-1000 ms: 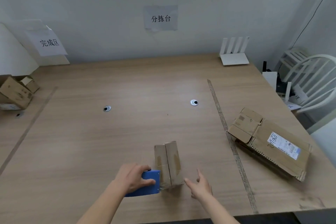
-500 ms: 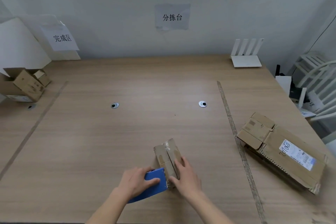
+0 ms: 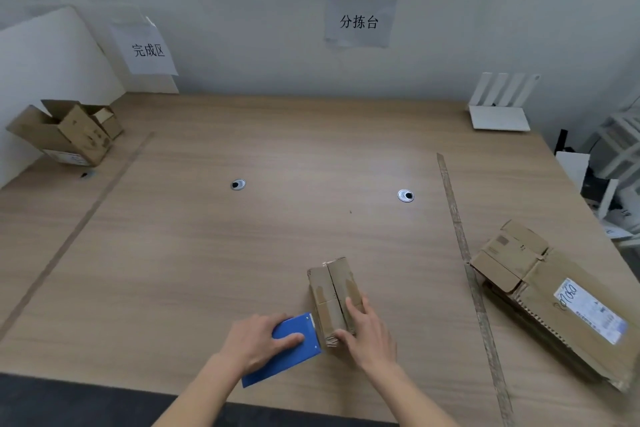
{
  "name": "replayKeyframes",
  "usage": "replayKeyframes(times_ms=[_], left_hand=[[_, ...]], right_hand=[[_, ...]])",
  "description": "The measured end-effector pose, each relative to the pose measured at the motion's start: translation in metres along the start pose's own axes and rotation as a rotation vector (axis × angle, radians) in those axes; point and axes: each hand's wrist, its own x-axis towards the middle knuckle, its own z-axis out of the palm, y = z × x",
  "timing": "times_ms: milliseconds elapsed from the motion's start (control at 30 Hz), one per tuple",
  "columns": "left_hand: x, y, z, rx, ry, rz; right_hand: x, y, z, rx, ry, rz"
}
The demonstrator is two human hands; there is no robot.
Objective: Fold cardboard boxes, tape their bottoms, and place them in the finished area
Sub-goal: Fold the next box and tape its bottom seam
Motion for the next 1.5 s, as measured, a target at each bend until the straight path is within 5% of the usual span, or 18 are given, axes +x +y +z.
replayKeyframes(times_ms=[733, 1233, 1500], left_hand=[[-0.011, -0.017, -0.018, 0.096, -0.045, 0.048], [0.029, 0.026, 0.056, 0.392, 0.068, -0.132], [0.011, -0.016, 0.063, 0.229, 0.263, -0.205]], right_hand=[[-0.004, 0.001, -0.002, 0.035, -0.022, -0.003], [-0.002, 0.006, 0.010, 0.047, 0.020, 0.005], [-0.006, 0.005, 0.014, 0.013, 0.018, -0.005]])
